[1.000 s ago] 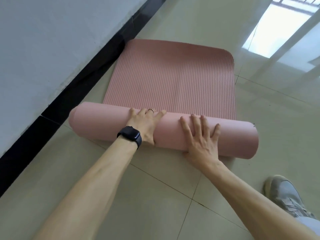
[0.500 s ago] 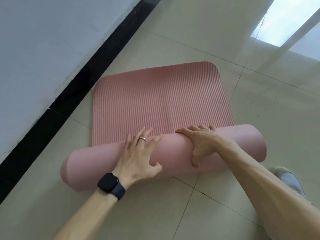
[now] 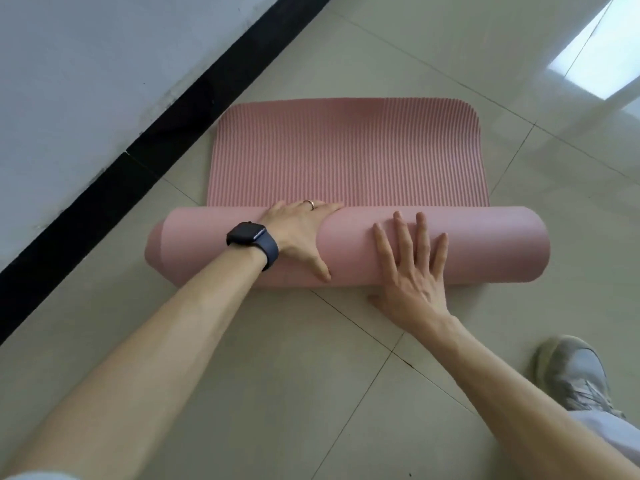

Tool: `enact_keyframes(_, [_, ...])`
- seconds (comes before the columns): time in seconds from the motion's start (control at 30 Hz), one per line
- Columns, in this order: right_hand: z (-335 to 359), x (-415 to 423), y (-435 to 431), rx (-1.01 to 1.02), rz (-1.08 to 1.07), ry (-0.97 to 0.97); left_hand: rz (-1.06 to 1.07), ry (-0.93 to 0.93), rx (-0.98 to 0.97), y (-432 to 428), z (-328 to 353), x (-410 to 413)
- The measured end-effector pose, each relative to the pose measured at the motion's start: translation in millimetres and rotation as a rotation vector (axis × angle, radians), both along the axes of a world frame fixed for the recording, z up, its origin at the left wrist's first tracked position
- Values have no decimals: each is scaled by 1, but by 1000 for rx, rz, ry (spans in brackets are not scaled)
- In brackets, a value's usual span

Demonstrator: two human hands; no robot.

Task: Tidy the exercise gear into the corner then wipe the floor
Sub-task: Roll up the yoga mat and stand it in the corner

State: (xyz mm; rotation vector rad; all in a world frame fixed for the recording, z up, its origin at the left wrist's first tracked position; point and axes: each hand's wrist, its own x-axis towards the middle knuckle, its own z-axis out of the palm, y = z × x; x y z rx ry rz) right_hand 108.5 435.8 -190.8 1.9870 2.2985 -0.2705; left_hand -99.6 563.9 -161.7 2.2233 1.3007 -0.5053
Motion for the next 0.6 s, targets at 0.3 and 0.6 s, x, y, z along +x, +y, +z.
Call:
enact_keyframes(0.3, [32, 19, 126, -243, 99, 8, 58, -58, 360, -38, 14, -5])
enact_keyframes(0.6, [8, 6, 88, -2, 80, -106, 59, 209, 526, 5, -20, 8])
